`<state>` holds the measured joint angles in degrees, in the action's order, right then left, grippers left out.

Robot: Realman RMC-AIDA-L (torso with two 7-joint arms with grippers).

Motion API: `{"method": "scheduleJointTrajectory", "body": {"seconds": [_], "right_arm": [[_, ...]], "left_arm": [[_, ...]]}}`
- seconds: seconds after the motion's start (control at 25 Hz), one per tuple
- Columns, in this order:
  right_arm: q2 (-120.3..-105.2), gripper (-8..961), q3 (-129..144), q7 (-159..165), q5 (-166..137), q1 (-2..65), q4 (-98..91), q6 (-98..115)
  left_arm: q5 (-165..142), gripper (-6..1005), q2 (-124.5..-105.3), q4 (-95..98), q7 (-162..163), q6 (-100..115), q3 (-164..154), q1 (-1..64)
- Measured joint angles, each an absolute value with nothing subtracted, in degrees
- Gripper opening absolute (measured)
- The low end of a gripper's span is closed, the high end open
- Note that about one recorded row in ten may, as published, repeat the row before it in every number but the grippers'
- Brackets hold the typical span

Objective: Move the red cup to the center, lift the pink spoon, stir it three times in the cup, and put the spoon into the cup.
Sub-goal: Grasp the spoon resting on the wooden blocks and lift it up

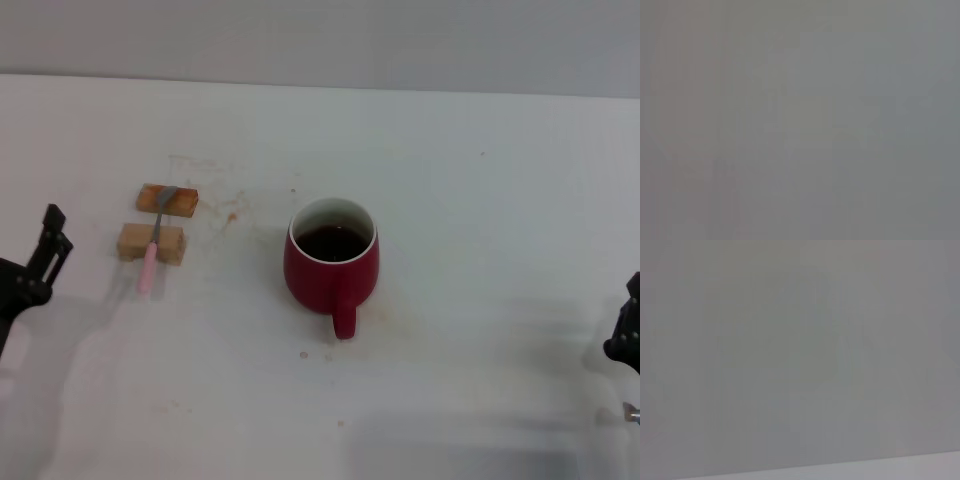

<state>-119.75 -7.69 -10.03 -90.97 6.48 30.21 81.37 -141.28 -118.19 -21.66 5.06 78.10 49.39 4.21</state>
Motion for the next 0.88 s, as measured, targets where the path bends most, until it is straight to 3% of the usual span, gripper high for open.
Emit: {"method": "scheduleJointTrajectory", "body": {"seconds": [0.88], "right_arm": [[-119.75, 1, -7.2, -10.0, -90.4, 6.8, 30.1, 82.4]], "left_arm": [[-141.2, 830, -118.80, -20.7, 5.0, 69.9, 39.2, 6.8]]}}
